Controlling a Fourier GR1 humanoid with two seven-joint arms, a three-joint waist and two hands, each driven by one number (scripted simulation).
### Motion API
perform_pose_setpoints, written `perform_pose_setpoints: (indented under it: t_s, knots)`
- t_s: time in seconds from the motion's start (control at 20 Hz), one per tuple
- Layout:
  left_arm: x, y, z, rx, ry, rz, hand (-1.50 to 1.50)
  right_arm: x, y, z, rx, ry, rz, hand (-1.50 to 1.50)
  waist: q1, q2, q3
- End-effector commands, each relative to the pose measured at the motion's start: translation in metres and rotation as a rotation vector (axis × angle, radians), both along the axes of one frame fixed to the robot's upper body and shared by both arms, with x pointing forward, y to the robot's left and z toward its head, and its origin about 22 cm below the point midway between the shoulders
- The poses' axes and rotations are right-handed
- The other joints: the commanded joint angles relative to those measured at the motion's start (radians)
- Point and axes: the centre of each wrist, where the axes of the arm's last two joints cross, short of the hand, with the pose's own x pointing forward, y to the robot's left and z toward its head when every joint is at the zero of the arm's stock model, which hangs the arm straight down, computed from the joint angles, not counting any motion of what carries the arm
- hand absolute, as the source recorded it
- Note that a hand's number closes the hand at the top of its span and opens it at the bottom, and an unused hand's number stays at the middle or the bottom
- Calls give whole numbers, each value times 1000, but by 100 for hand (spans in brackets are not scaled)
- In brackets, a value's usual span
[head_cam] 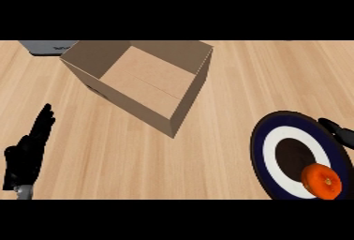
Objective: Pick the squash from the plate and place it in the cardboard box
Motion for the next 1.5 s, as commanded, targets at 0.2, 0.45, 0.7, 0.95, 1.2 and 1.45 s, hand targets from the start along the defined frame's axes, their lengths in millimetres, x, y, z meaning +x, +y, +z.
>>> perform_pose_setpoints:
  t_s: [0.2, 0.45, 0.7, 0.95, 1.2, 1.45]
  knots:
    - [-9, -23, 2, 5, 32, -74, 0, -75, -34, -45, 10, -86, -350, -150, 48, -10, 7]
    - [0, -35, -6, 6, 24, -67, 0, -105, -51, -28, -308, 217, -240, -150, 38, -8, 4]
    - [-9, -35, -9, 10, 34, -74, 0, -115, -62, 13, -503, 494, -107, -150, 41, -9, 1]
    - [8, -25, 5, 6, 28, -46, 0, -122, -46, 23, -598, 789, 26, -150, 43, -5, 2]
    - [7, -32, 10, -3, 27, -88, 0, -101, -12, 52, -584, 911, 78, -150, 66, -6, 5]
    - [16, -42, -2, 13, 24, -80, 0, -100, 17, 31, -580, 957, 27, -150, 64, -5, 6]
